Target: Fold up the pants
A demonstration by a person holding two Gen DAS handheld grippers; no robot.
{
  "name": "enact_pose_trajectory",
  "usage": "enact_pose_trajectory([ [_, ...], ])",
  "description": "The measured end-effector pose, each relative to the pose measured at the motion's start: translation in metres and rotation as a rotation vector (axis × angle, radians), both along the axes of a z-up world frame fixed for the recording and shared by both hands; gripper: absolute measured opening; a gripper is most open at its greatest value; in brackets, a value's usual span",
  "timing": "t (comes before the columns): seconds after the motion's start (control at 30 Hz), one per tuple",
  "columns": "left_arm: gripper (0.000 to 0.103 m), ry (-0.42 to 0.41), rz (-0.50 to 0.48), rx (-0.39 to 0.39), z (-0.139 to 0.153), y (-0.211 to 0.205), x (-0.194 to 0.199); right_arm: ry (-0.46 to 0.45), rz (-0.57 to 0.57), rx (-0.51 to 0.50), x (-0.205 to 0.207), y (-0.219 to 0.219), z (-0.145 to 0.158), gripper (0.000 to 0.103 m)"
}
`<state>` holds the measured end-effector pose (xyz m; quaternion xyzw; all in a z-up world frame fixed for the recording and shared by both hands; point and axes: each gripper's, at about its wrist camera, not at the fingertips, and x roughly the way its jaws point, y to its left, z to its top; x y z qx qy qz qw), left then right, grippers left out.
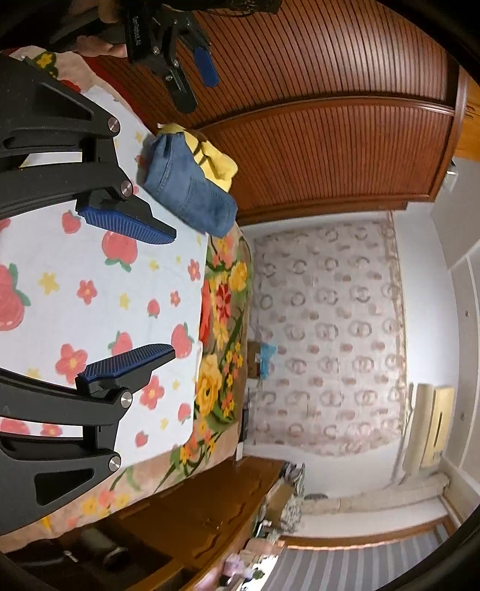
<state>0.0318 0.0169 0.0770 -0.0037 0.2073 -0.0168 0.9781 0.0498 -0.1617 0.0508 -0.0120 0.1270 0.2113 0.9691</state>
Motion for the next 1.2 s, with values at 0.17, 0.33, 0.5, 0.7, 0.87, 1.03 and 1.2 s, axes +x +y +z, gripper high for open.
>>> enact_pose_trajectory([
  [0.17,0.103,0.003,-0.001,0.006,-0.001,-0.009,-0.006,-0.004,-0.039,0.027,-0.016,-0.005,0.0,0.058],
  [0.33,0.103,0.022,0.007,0.008,-0.006,-0.017,-0.007,-0.002,-0.064,0.033,-0.02,-0.004,0.0,0.058],
  [0.5,0.103,0.032,0.013,0.01,-0.011,-0.017,-0.005,0.001,-0.072,0.037,-0.022,0.001,0.001,0.058],
  [0.7,0.103,0.039,0.022,0.003,-0.013,-0.014,-0.003,0.002,-0.069,0.034,-0.022,0.0,0.0,0.058],
  [0.87,0.103,0.039,0.025,0.002,-0.013,-0.013,-0.004,0.001,-0.064,0.029,-0.02,-0.007,0.0,0.058],
  [1.03,0.103,0.042,0.024,0.002,-0.014,-0.012,-0.004,0.001,-0.058,0.024,-0.02,-0.01,0.0,0.058],
  [1.2,0.103,0.04,0.021,0.002,-0.014,-0.012,-0.004,0.001,-0.053,0.021,-0.02,-0.014,0.001,0.058],
])
